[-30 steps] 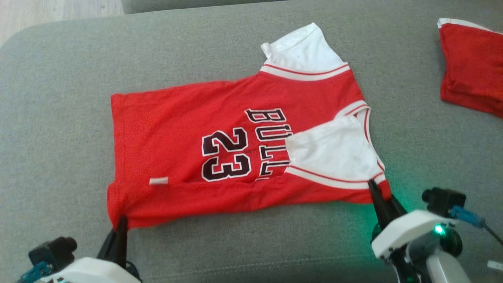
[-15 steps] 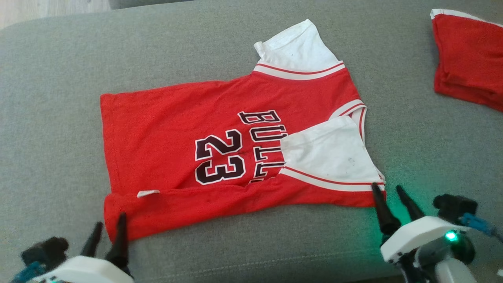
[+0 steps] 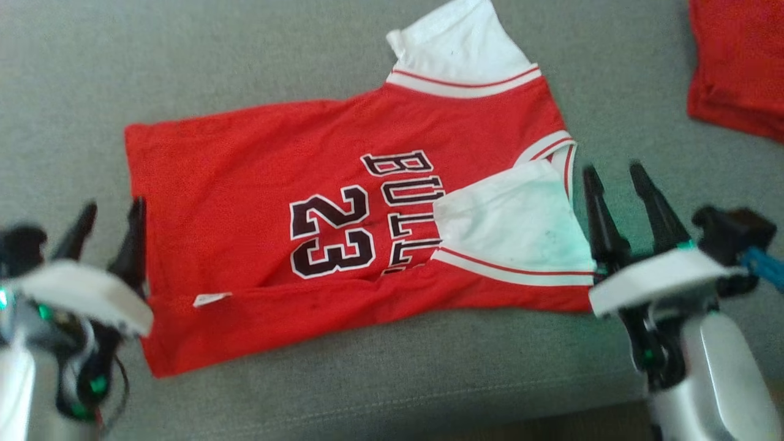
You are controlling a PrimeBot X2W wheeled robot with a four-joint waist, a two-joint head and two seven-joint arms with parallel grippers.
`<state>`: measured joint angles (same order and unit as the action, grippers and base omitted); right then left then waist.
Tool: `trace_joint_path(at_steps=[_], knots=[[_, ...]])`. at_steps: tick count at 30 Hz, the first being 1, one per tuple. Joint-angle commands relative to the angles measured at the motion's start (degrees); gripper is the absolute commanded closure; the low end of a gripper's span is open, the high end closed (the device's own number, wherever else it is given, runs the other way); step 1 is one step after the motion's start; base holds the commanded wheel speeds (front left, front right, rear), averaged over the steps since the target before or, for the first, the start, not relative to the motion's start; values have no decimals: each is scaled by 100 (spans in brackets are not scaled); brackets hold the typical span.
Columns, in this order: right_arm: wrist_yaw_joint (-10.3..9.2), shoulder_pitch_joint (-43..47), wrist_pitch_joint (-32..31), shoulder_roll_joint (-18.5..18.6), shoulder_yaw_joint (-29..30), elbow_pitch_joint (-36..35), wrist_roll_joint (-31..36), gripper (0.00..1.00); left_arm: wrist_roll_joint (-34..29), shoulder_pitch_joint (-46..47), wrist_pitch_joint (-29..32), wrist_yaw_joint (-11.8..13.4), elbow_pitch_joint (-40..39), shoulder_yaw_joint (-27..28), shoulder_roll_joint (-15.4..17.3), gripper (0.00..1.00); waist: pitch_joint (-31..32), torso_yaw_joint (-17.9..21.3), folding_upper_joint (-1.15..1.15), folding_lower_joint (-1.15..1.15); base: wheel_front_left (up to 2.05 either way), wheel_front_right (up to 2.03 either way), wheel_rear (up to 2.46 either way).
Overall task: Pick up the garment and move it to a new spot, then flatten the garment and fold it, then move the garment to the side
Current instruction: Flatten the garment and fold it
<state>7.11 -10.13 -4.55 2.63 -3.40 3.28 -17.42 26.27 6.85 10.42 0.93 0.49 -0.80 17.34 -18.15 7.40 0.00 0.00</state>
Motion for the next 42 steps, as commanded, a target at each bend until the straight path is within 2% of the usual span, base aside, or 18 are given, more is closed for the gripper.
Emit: trace_joint_path(at_steps=[1,5,10,26,35,36,37,38,39,42], knots=[[37,-223,-15,25,-211,-223,59,0,-65,388,109,-40,-85,182,264,0,-299,41,0,0,0,0,0],[37,-653,24,25,-497,-197,92,0,-169,1071,461,-172,247,76,593,0,-647,70,0,0,0,0,0],[37,-1042,86,25,-742,-136,165,0,-251,1605,744,-308,574,-64,829,0,-955,65,0,0,0,0,0],[37,-1587,132,25,-1142,11,203,0,-300,2442,791,-354,1423,-107,1091,0,-1113,106,0,0,0,0,0],[37,-1657,162,25,-1188,35,183,0,-274,2676,890,-523,1630,-309,1179,0,-1196,161,0,0,0,0,0],[37,-1659,168,25,-1188,45,179,0,-267,2682,904,-540,1635,-334,1184,3,-1198,166,0,0,0,0,0],[37,-1663,173,25,-1187,55,174,0,-258,2686,917,-560,1634,-362,1192,19,-1200,172,0,0,0,0,0],[37,-1668,178,25,-1185,65,171,0,-246,2686,938,-580,1635,-391,1200,43,-1200,177,0,0,0,0,0],[37,-1674,181,25,-1183,72,168,0,-236,2683,959,-599,1627,-422,1208,56,-1199,181,0,0,0,0,0],[37,-1687,180,25,-1156,78,169,0,-185,2667,1034,-631,1571,-486,1210,84,-1193,181,0,0,0,0,0]])
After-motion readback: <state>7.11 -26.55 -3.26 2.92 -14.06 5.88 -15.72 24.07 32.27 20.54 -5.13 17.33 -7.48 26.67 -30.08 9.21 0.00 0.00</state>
